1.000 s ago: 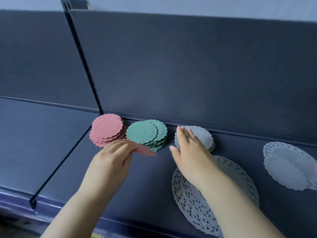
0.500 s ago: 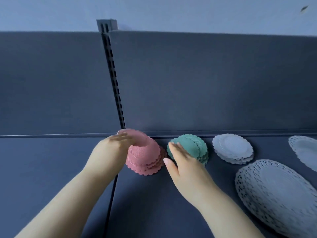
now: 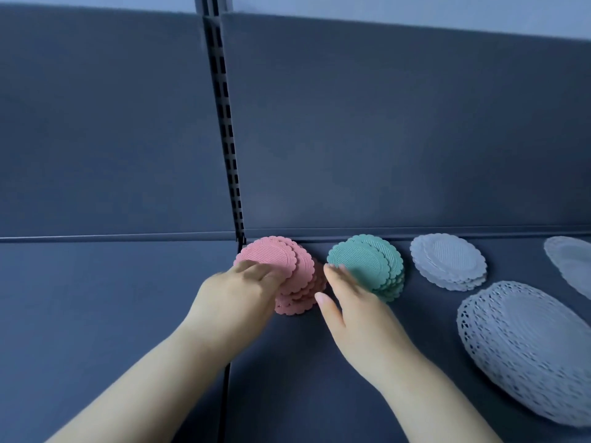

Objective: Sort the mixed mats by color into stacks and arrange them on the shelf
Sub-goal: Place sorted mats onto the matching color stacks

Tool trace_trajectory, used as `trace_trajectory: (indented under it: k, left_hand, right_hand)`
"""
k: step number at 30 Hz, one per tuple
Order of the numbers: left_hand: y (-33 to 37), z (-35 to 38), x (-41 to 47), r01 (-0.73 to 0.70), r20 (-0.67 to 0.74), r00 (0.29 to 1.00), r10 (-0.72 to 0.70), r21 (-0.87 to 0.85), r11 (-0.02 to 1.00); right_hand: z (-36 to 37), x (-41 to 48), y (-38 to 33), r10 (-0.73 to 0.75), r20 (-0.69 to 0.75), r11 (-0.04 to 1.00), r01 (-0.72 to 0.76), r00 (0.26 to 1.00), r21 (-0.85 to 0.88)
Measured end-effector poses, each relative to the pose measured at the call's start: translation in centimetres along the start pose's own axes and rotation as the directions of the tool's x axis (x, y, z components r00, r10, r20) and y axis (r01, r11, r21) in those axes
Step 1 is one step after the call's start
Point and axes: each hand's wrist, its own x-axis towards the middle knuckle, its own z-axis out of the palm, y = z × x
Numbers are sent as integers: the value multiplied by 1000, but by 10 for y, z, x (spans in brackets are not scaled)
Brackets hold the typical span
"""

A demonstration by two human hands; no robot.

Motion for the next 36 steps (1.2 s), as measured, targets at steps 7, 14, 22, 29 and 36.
trace_trajectory:
  k: [7, 14, 22, 29, 36]
  left_hand:
    - [46, -25, 2, -10, -127, 992, 21, 86, 996]
    - [146, -15, 15, 20, -188, 982, 3, 120, 993]
    - [303, 27, 46, 97, -167, 982, -84, 67, 993]
    - [372, 46, 54, 49, -123, 992, -40, 71, 996]
    - [373, 50, 64, 56, -105, 993, -54, 21, 998]
  right_hand:
    - [-25, -16, 29, -54, -52, 996, 57, 997, 61]
    - [-74, -57, 107, -107, -109, 994, 108, 988, 3]
    - [-155, -135, 259, -48, -132, 997, 40, 990, -65]
    - [-180, -169, 321, 22, -193, 999, -29, 981, -36]
    - [-174, -165, 327, 35, -224, 999, -33, 974, 12]
